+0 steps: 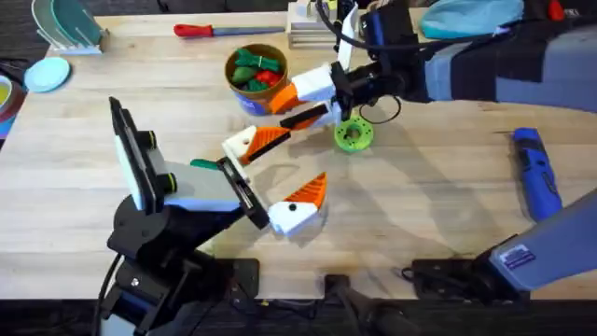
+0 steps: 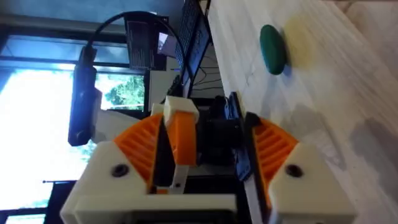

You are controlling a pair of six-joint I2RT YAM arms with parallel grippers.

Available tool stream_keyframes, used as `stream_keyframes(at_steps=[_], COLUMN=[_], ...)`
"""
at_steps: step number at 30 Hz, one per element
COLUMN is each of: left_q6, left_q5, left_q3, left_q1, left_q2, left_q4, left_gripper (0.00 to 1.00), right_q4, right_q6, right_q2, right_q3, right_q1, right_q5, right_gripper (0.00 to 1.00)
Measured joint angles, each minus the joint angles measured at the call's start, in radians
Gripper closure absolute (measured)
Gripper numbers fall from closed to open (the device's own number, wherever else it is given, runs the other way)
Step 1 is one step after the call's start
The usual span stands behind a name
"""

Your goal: Pick up the gripper from the table and insert it into the empty holder that is missing its gripper. Then pick up a screw, insert it into the mounting hole, and use the screwdriver to tighten it. Finally, clean up the table by picking up the vegetable and placing it into the bucket.

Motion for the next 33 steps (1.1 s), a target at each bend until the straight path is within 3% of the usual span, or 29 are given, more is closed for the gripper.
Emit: stream_keyframes(at_steps=[3,4,13,18,25,30,33], left_q6=[0.000,0.000,0.014,0.064,0.089,0.094,0.094], left_q5=[0.000,0.000,0.015,0.026,0.032,0.035,0.037], left_q3=[0.000,0.000,0.000,0.000,0.000,0.000,0.000], left_q1=[0.000,0.000,0.000,0.000,0.000,0.000,0.000], left_q2=[0.000,0.000,0.000,0.000,0.000,0.000,0.000], left_q4=[0.000,0.000,-0.015,-0.023,-0.023,-0.023,-0.023], left_gripper=[0.008,0.009,0.008,0.008,0.008,0.008,0.008], right_q4=[0.033,0.043,0.036,-0.216,-0.599,-0.780,-0.805], right_q6=[-0.003,-0.005,-0.087,-0.229,-0.473,-0.545,-0.564], right_q2=[0.000,0.000,-0.017,-0.112,-0.244,-0.253,-0.252], right_q3=[0.000,0.000,0.000,0.035,0.105,0.107,0.107], right_q1=[-0.017,-0.029,-0.157,-0.168,-0.110,-0.009,0.050], right_q5=[0.015,0.026,0.242,0.426,0.831,1.041,1.141], right_gripper=[0.051,0.033,0.019,0.017,0.014,0.012,0.011])
